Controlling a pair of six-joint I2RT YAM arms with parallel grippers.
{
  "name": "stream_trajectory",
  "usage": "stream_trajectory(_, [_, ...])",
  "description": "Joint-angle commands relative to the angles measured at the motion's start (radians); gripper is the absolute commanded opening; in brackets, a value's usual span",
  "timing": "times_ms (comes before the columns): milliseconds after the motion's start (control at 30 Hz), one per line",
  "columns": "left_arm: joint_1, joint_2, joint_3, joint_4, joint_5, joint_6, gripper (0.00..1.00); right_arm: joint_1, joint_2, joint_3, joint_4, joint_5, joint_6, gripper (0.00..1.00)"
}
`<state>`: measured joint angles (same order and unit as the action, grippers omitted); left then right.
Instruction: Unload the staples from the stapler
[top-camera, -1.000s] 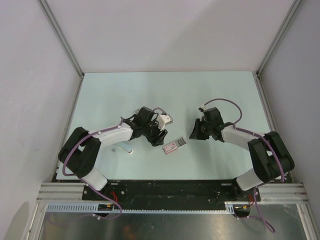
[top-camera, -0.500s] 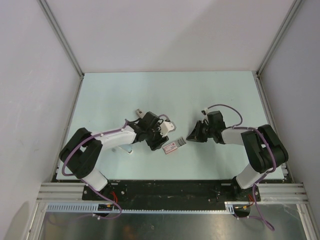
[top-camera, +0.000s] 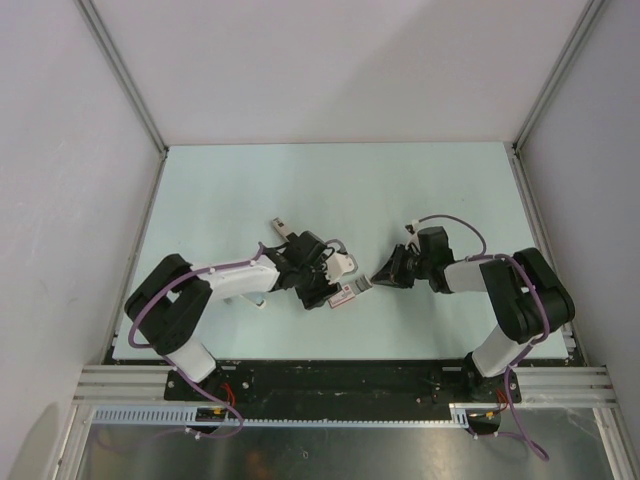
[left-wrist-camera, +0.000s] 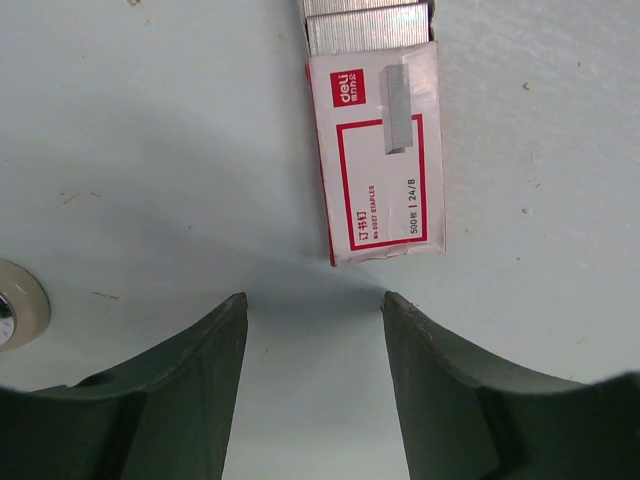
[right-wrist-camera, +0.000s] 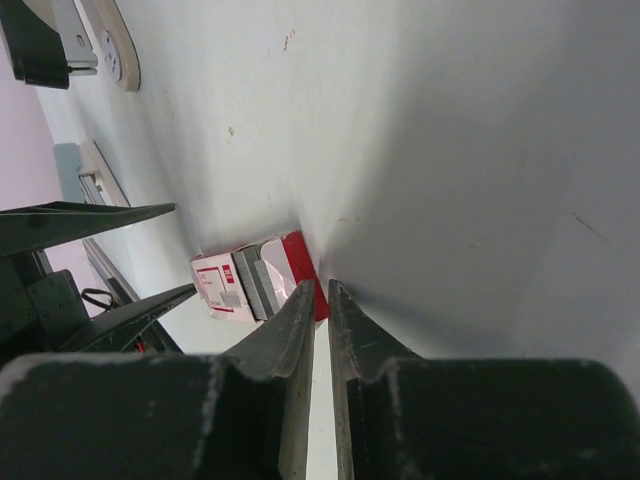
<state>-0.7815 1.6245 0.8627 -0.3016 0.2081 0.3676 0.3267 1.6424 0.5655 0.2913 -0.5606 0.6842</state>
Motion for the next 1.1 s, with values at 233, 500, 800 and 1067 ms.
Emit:
stream_trajectory(233, [-0.016, 0.03, 0.018, -0.001, 0.004, 0.037, 0.62, -0.003, 0.011, -0.022, 0.08, -0.042, 0.037, 0.18])
stream_trajectory(500, [-0.017, 0.048, 0.036, -0.001, -0.002, 0.04, 0.62, 0.001, 0.016, -0.023, 0.092, -0.042, 0.04, 0.2])
stream_trajectory(800, [-0.018, 0.051, 0.043, -0.001, -0.001, 0.036, 0.62, 0.03, 0.022, -0.023, 0.095, -0.021, 0.036, 0.17])
stream_trajectory(1067, [-0.019, 0.056, 0.05, -0.001, -0.003, 0.038, 0.62, 0.051, 0.017, -0.023, 0.076, 0.007, 0.02, 0.14])
